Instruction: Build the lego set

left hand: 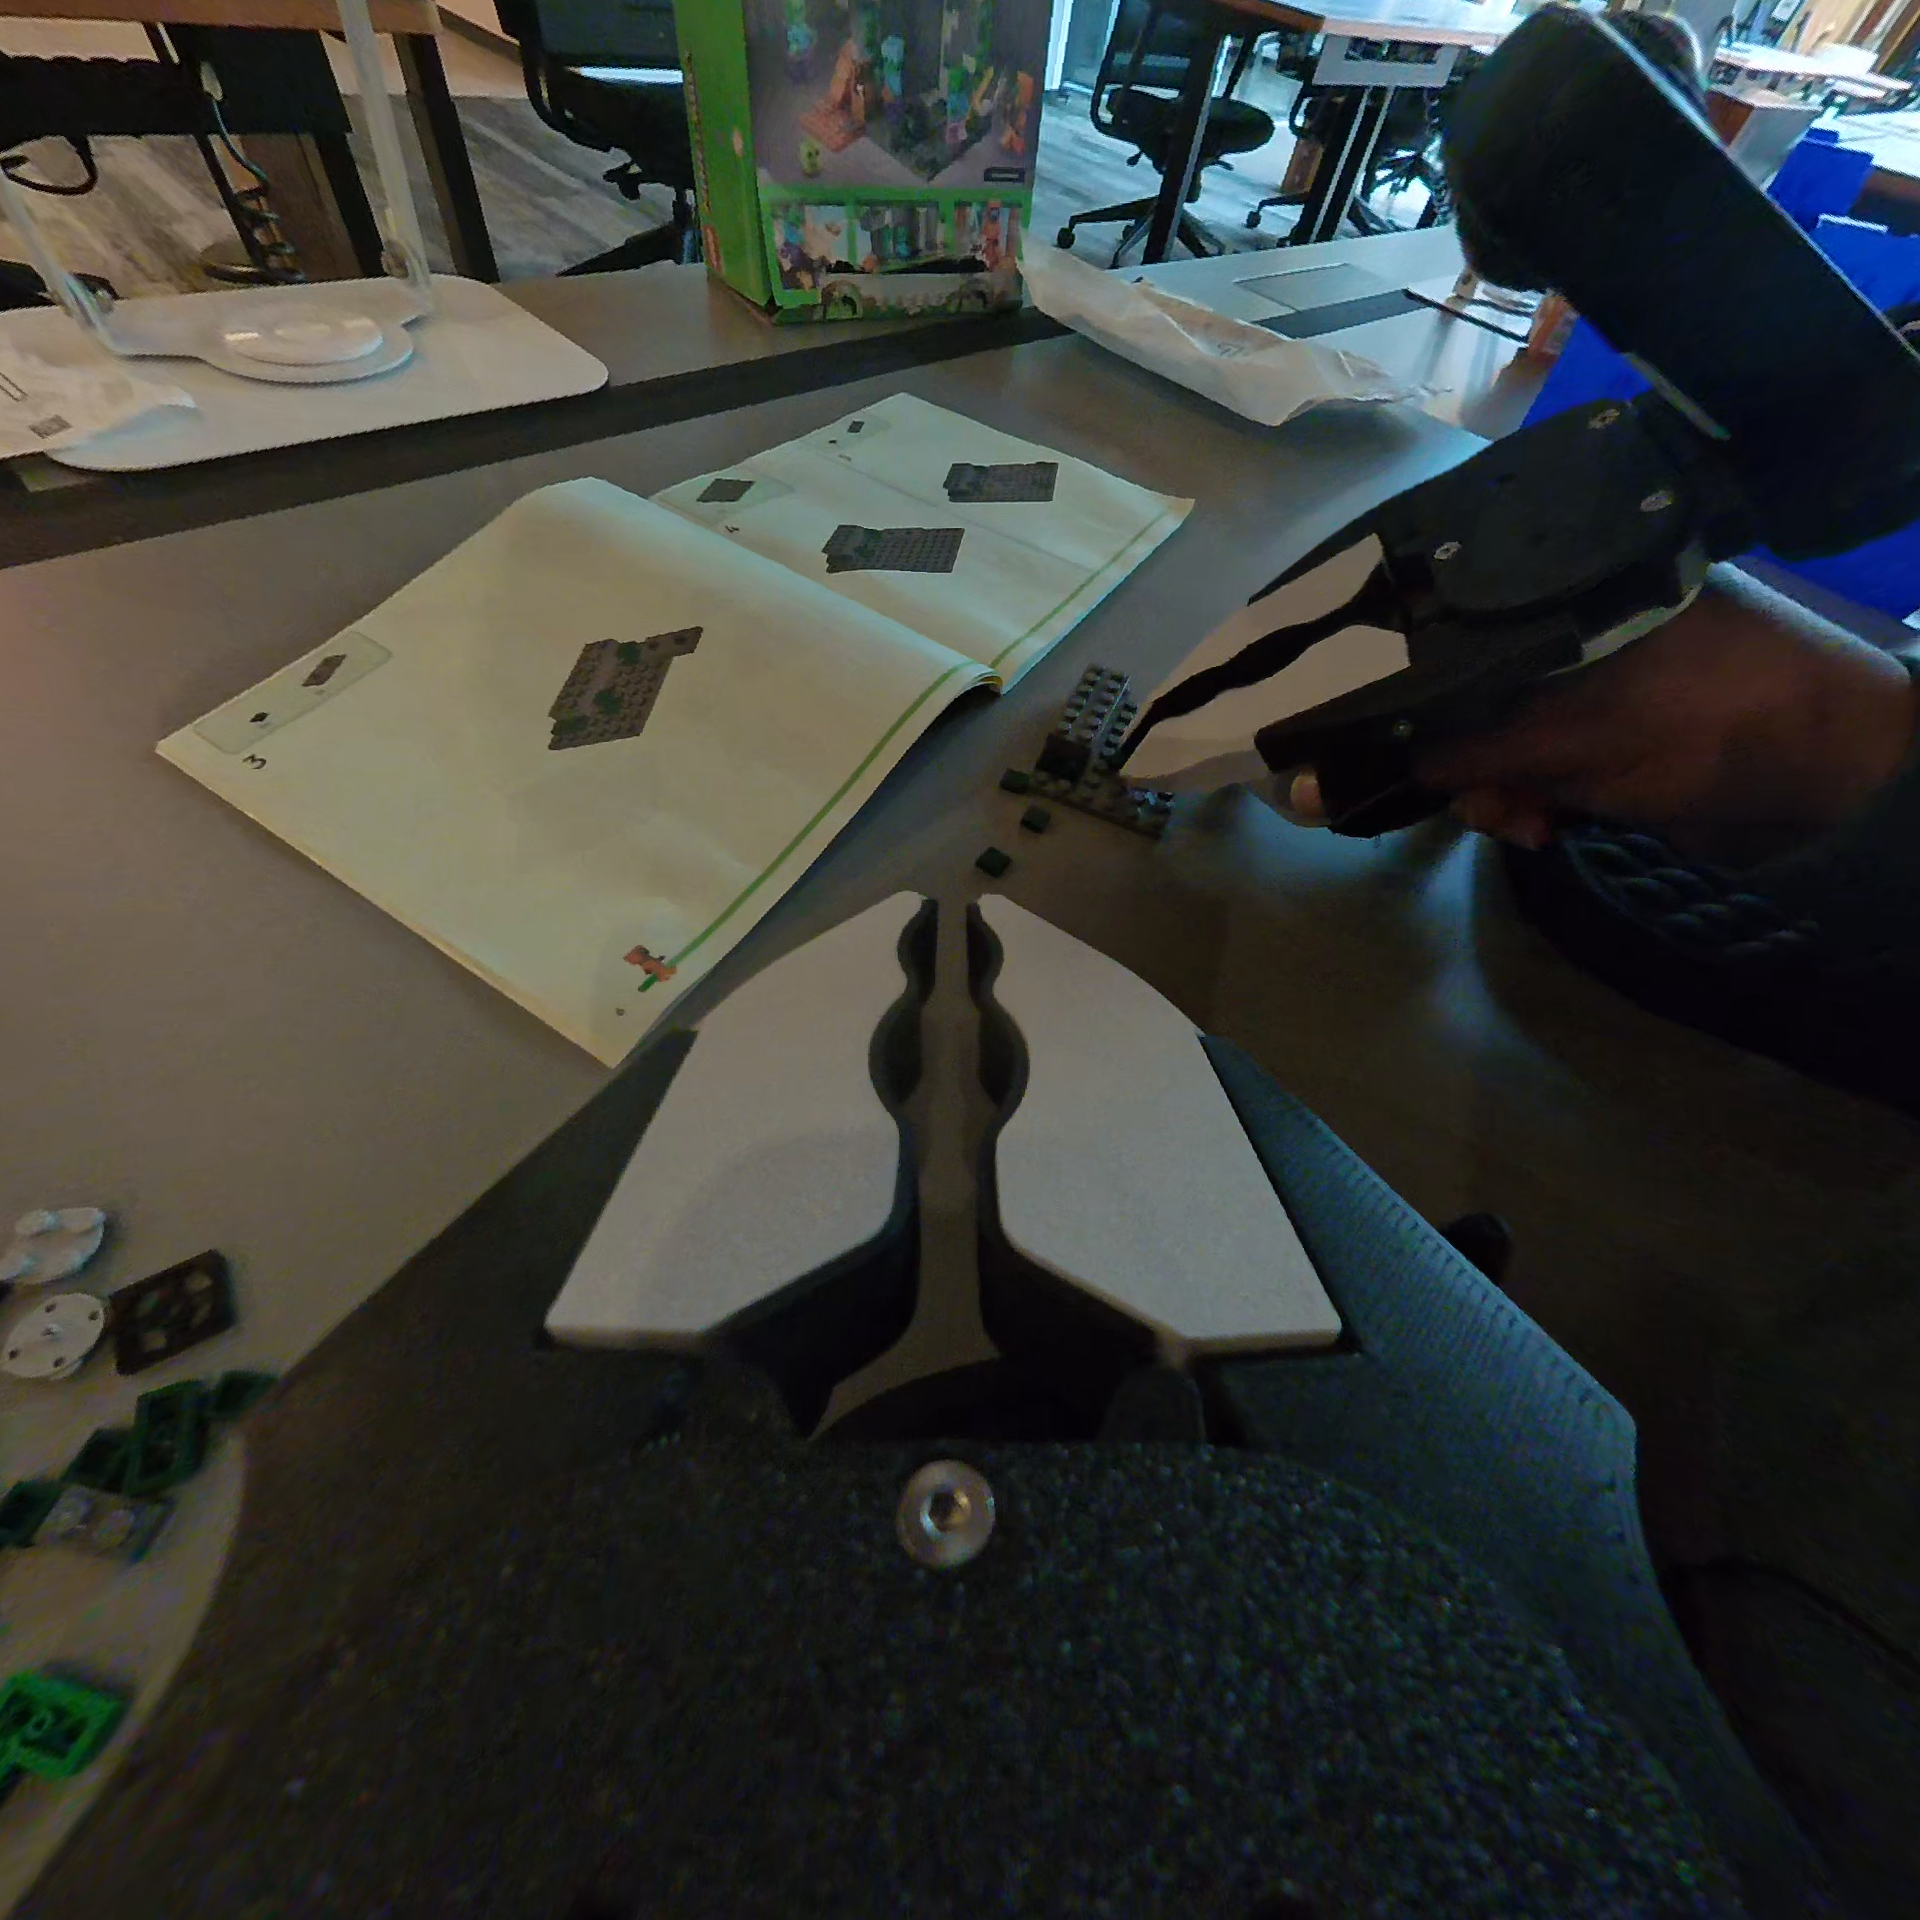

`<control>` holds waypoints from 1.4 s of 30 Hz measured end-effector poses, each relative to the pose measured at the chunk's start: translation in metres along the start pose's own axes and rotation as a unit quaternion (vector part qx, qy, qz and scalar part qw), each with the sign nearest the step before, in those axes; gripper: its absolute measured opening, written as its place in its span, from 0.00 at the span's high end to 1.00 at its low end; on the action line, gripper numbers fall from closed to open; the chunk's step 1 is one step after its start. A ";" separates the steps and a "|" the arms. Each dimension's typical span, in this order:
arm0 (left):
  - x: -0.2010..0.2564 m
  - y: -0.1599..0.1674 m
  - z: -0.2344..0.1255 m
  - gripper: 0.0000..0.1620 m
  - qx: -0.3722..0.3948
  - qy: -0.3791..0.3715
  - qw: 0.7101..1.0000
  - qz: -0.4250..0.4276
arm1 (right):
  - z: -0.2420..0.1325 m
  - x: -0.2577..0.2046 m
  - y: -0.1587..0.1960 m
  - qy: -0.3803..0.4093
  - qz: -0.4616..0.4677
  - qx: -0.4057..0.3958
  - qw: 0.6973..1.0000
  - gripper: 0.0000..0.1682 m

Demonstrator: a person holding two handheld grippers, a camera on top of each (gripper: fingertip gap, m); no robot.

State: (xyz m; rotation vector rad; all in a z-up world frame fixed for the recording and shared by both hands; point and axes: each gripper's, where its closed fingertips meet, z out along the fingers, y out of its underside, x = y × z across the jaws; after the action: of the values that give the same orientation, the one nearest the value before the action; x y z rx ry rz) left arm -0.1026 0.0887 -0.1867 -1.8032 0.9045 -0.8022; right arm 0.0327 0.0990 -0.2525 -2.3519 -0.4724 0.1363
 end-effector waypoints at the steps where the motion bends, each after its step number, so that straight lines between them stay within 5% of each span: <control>1: 0.000 0.000 0.000 0.97 0.000 0.000 1.000 0.000 | -0.001 0.001 0.000 0.003 0.002 0.001 1.000 0.95; 42: 0.001 0.002 0.001 0.97 -0.005 0.002 1.000 0.000 | -0.011 0.012 -0.011 0.001 -0.007 0.039 0.999 0.95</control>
State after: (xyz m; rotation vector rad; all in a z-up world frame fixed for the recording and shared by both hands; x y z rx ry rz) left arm -0.1020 0.0879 -0.1888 -1.8114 0.9131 -0.8021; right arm 0.0436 0.1035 -0.2365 -2.2725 -0.4747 0.1441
